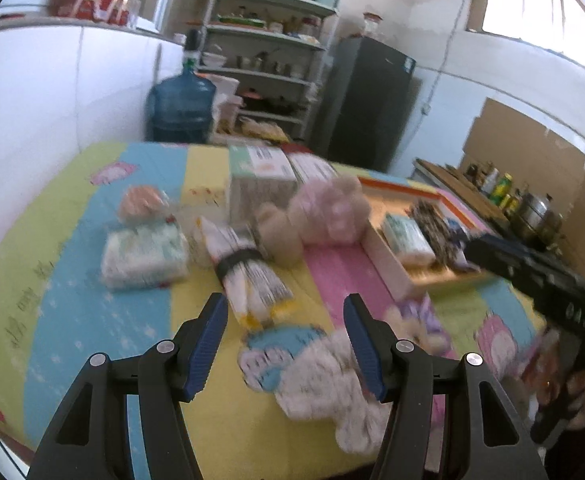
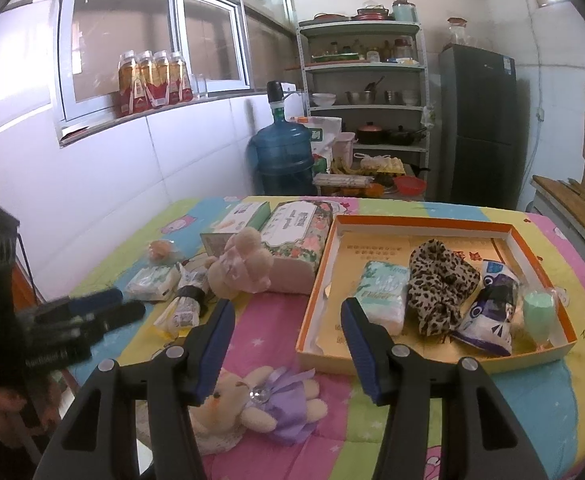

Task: Organize soft objects
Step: 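Grasp the white floral cloth ring with the left gripper while the right grasps the cream teddy bear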

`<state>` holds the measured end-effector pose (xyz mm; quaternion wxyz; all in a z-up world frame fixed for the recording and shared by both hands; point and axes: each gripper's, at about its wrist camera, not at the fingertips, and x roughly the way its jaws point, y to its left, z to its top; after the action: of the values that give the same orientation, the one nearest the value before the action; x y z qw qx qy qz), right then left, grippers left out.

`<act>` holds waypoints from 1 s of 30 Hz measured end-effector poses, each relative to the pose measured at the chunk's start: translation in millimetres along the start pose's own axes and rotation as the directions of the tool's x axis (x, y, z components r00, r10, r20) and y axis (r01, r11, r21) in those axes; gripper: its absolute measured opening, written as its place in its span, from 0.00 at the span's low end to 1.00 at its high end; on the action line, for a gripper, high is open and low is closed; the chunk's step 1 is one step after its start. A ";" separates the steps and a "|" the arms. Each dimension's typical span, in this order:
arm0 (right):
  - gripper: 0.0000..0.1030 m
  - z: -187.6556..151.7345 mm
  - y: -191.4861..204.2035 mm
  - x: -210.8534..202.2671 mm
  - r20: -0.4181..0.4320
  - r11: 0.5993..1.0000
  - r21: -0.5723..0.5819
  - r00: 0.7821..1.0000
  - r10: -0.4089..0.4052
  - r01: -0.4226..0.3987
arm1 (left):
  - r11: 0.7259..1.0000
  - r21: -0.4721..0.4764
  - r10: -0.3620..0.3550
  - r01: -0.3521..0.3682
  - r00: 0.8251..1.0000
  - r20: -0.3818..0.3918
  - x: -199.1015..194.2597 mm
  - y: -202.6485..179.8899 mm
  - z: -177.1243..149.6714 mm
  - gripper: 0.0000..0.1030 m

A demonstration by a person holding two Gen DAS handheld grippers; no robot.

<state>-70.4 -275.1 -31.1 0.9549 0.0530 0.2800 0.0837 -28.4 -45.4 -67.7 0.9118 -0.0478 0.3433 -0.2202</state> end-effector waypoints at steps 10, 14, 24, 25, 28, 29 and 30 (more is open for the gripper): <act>0.53 -14.3 4.7 -1.2 -0.020 0.999 0.006 0.999 0.037 -0.037 | 0.999 0.021 -0.046 0.048 0.995 -0.091 21.1 -14.5 -40.7 0.60; 0.53 -21.3 13.2 0.1 -0.039 0.997 -0.020 0.997 0.073 -0.074 | 0.999 0.012 -0.038 0.039 0.994 -0.100 27.5 -12.6 -49.0 0.60; 0.53 -46.2 41.6 24.2 -0.130 0.987 -0.090 0.984 0.124 -0.136 | 0.998 0.029 -0.046 0.049 0.996 -0.079 26.1 -15.8 -52.2 0.30; 0.53 -47.4 42.5 25.4 -0.135 0.987 -0.092 0.983 0.121 -0.134 | 0.998 0.033 -0.049 0.051 0.996 -0.077 25.5 -15.9 -53.3 0.27; 0.53 -50.7 44.8 30.7 -0.147 0.987 -0.099 0.983 0.107 -0.123 | 0.997 0.046 -0.053 0.057 0.996 -0.071 25.7 -19.4 -54.7 0.21; 0.53 -52.4 44.9 32.3 -0.152 0.988 -0.100 0.983 0.105 -0.121 | 0.997 0.053 -0.051 0.055 0.996 -0.068 26.0 -20.8 -54.6 0.20; 0.53 -53.5 45.2 34.0 -0.159 0.988 -0.101 0.982 0.104 -0.121 | 0.997 0.056 -0.052 0.055 0.996 -0.067 26.3 -21.8 -54.9 0.20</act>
<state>-77.2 -221.4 -87.2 0.9258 0.0096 0.3438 0.1568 -54.4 -72.9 -120.1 0.8948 -0.0232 0.3650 -0.2559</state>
